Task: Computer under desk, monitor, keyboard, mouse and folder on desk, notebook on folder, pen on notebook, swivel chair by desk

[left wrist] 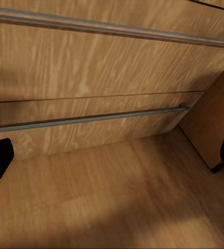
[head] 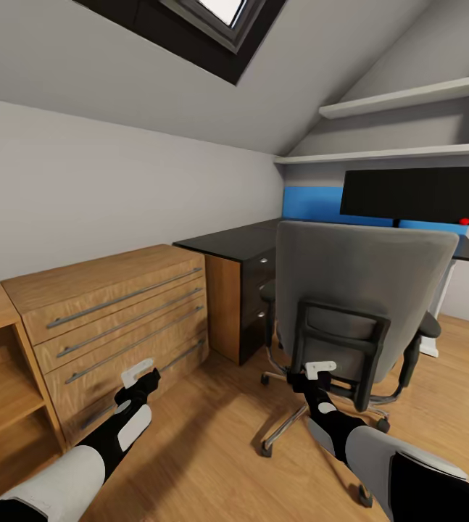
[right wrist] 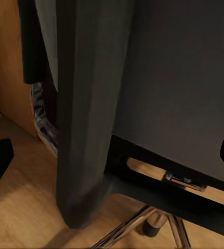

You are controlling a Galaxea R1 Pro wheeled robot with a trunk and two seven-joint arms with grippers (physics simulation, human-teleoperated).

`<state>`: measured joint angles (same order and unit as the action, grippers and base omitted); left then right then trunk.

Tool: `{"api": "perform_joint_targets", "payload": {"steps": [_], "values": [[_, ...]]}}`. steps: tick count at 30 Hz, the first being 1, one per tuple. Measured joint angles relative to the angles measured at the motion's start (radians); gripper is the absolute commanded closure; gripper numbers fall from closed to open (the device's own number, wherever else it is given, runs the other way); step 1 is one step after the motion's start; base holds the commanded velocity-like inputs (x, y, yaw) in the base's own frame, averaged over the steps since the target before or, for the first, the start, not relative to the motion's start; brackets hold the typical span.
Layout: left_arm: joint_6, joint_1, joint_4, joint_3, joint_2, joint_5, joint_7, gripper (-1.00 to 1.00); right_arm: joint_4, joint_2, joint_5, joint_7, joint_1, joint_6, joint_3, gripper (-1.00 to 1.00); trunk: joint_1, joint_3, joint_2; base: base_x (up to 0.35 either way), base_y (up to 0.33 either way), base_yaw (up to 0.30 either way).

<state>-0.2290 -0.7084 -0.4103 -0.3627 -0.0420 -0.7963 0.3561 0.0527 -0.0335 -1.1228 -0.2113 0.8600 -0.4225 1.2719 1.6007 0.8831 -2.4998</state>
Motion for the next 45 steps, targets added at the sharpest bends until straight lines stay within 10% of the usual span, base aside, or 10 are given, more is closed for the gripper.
{"api": "perform_joint_targets", "payload": {"steps": [45], "values": [[-0.002, 0.000, 0.000, -0.002, 0.000, 0.002, 0.000, -1.00, -0.002, 0.001, 0.000, 0.000, 0.000, 0.000, -0.001, -1.00, 0.000, 0.000, 0.000, 0.006, 0.000, 0.154]]}}
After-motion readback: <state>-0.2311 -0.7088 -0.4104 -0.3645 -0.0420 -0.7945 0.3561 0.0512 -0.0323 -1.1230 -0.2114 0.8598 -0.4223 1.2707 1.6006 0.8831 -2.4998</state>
